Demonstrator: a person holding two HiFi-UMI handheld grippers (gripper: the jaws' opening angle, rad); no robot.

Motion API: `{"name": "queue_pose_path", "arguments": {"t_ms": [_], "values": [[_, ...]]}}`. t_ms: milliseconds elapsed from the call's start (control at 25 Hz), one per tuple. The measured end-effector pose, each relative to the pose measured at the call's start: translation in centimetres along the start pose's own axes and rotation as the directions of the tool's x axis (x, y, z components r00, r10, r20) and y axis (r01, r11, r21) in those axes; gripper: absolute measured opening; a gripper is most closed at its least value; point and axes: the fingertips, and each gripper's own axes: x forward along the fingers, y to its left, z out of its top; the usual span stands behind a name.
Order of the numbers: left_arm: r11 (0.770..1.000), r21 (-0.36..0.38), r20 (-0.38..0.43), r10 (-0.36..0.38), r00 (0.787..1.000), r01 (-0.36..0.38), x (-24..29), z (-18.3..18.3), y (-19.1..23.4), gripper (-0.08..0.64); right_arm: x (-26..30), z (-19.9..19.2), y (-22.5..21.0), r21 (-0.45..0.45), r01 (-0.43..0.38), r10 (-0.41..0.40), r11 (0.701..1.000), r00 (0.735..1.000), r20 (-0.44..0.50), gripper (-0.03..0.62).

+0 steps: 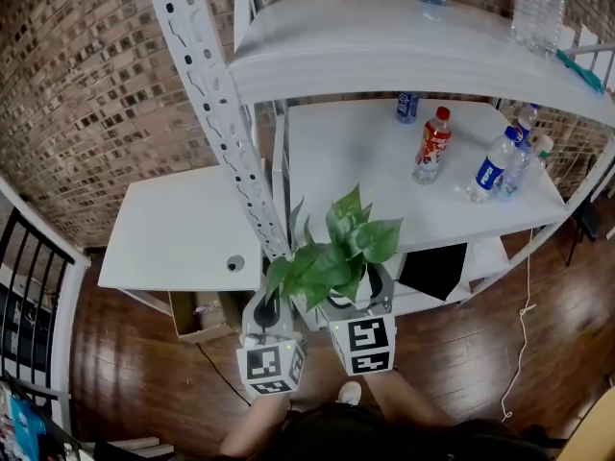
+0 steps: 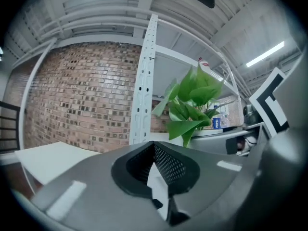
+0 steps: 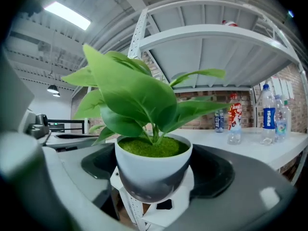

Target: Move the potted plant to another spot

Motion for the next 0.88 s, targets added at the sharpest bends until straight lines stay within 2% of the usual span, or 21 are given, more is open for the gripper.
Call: {"name": "queue_pose_path", "arguments": {"t_ms": [160,320,480,680,880], "values": [[0.996,0.0,-0.03,0.086,0.996,-0.086,-1.6,-0.9,4.6,0.015,0.0,0.2,3.4,0.003,-0.05,0.05,0.999,0.999,0.009,0.463],[0.984,-0.004,-0.05,0.178,0.983,-0.178,-3.6,-1.3,10.1,0.015,0.9,1.2,8.5,-0.017,-0.124,0.124,0.992,0.992,0.022,0.463],[0.974,0.022,-0.053,0.226,0.973,-0.225,-5.1,-1.4,16.1,0.015,2.5,2.5,14.7,-0.034,-0.18,0.181,0.983,0.983,0.04,0.463],[0.979,0.023,-0.037,0.205,0.978,-0.205,-5.4,0.4,21.2,0.015,6.7,3.3,19.7,-0.027,-0.201,0.202,0.979,0.979,0.037,0.463],[0.993,0.007,-0.003,0.121,0.993,-0.121,-5.4,1.8,25.8,0.015,11.5,3.4,23.8,-0.034,-0.169,0.17,0.985,0.985,0.027,0.463]]}}
